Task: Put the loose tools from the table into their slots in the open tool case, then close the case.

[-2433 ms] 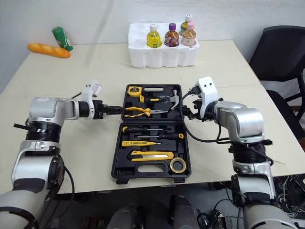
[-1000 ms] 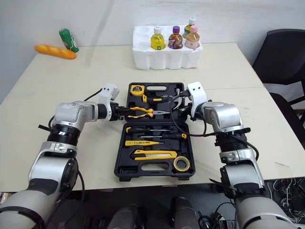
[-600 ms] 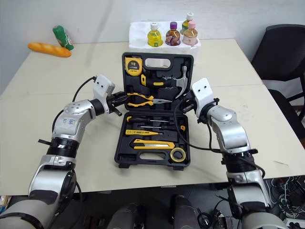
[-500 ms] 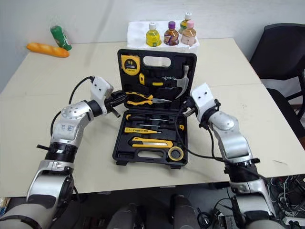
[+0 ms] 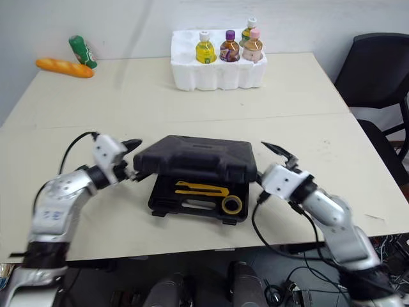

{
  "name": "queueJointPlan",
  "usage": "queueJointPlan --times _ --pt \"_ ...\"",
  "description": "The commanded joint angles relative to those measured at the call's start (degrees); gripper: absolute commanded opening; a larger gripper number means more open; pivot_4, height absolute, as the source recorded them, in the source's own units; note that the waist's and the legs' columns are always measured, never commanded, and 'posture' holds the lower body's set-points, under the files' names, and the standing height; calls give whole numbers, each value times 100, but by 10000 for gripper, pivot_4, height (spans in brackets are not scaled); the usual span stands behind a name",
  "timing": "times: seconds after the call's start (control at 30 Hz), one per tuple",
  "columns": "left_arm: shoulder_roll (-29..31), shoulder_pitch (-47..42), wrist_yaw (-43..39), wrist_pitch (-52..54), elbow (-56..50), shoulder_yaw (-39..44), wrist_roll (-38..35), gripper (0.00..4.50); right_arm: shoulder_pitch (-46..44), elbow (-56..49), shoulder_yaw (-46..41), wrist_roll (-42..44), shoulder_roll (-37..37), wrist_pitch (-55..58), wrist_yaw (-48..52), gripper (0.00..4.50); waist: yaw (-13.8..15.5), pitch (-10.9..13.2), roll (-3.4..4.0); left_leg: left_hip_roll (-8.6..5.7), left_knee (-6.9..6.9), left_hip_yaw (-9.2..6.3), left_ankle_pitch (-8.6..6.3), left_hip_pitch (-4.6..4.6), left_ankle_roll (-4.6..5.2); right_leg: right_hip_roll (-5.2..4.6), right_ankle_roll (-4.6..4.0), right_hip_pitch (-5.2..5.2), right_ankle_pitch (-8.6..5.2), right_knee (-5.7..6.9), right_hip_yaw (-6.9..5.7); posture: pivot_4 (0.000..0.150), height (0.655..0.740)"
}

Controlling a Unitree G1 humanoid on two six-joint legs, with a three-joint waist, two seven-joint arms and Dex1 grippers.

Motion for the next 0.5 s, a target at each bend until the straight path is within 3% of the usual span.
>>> queueJointPlan --times 0.03,0.1,0.2,0.4,0.5 --pt "1005 851 -1240 1293 -542 878 -1134 44527 1283 -1168 -1497 1936 -633 1188 1344 32423 15 1 -4 2 4 -2 -4 8 1 1 -1 8 -2 -12 -5 1500 7367" --pt "1343 1257 -1711 1366 -583 1115 -1340 44527 1887 -1305 -2067 2629 -783 1840 1641 32423 21 1 -5 3 8 -11 -24 25 8 1 -3 32 -3 -31 -15 1500 7367" --pt "1385 1099 -1542 1262 -61 1030 -1106 44527 2577 -1196 -2433 3020 -745 2246 2130 32423 161 4 -1 9 8 -16 -78 74 19 -2 -13 92 -8 -65 -14 1500 7367" --pt "1099 14 -1394 761 752 285 -606 44527 2637 -1166 -1950 2827 -601 2389 2227 32423 294 3 0 15 -2 -7 -88 79 4 -1 -15 87 -7 -67 -10 1500 7367" --pt "737 -910 -1263 454 1497 -257 -200 31592 2411 -1245 -1557 2842 -678 2613 2232 23777 303 2 0 15 -1 -4 -76 72 -26 0 -14 80 -6 -61 -11 1500 7367"
